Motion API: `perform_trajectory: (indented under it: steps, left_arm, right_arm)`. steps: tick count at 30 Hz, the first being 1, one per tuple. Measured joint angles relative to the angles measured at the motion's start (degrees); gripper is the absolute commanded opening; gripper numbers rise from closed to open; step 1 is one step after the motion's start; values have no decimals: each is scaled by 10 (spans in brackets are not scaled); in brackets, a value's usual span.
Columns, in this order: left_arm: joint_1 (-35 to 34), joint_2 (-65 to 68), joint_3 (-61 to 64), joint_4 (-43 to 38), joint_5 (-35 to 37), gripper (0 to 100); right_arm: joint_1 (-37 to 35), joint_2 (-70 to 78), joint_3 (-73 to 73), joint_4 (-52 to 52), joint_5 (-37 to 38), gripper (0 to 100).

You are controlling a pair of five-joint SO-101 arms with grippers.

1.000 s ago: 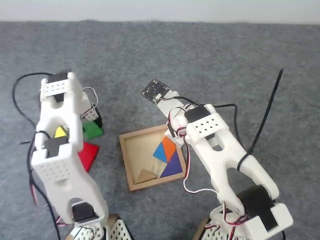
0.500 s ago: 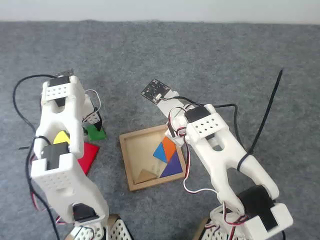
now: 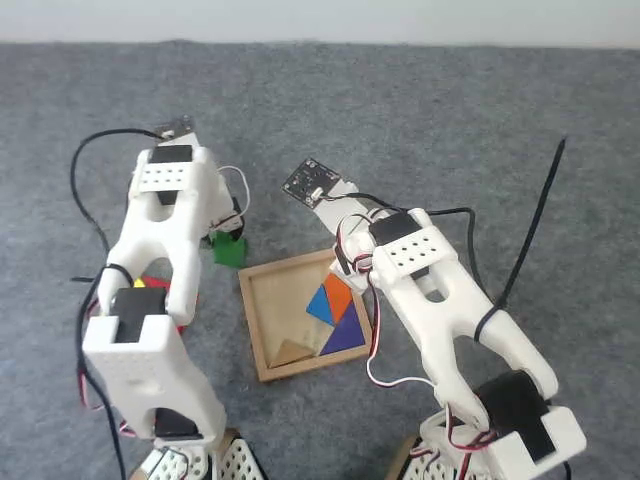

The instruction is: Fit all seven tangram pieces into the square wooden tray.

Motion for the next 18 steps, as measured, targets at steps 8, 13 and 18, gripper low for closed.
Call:
perform_trajectory:
  steps: [8, 13, 18]
  left_arm:
    - [31, 0, 2, -13, 6, 78]
    - [76, 0, 2, -22, 6, 58]
    - [105, 0, 2, -22, 10, 58]
  right_arm:
    - [0, 0, 0, 0, 0, 23]
    - [0, 0, 0, 0, 0, 23]
    - [8, 0, 0, 0, 0, 23]
